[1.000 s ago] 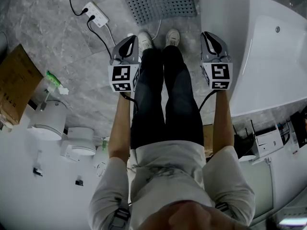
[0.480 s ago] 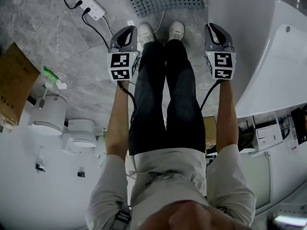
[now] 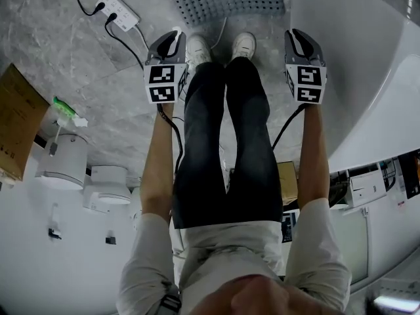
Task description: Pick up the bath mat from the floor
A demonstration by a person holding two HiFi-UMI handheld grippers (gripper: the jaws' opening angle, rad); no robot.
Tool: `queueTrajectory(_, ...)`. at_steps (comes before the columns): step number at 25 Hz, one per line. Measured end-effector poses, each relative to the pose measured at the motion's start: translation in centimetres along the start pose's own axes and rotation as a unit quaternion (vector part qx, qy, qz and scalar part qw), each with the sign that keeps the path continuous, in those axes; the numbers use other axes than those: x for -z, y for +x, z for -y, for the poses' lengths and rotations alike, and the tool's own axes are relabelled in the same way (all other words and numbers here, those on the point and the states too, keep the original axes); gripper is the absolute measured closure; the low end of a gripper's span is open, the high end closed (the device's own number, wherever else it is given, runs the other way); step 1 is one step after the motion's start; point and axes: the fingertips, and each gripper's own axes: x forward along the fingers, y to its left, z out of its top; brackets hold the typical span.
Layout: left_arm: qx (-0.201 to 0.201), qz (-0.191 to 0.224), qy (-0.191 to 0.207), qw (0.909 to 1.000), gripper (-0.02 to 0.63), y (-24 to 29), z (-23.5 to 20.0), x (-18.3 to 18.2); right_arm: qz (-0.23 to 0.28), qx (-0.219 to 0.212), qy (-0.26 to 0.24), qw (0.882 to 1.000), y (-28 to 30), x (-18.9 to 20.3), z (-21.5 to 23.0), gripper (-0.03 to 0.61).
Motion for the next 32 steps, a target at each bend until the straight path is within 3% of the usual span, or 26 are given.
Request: queueTrajectory(32,-0.038,-0.051,-0.032,0.9975,0.469,14.1,-5.6,11.2,-0.054,0.013,-0.014,0.998,15.4,11.0,2.9,0.425)
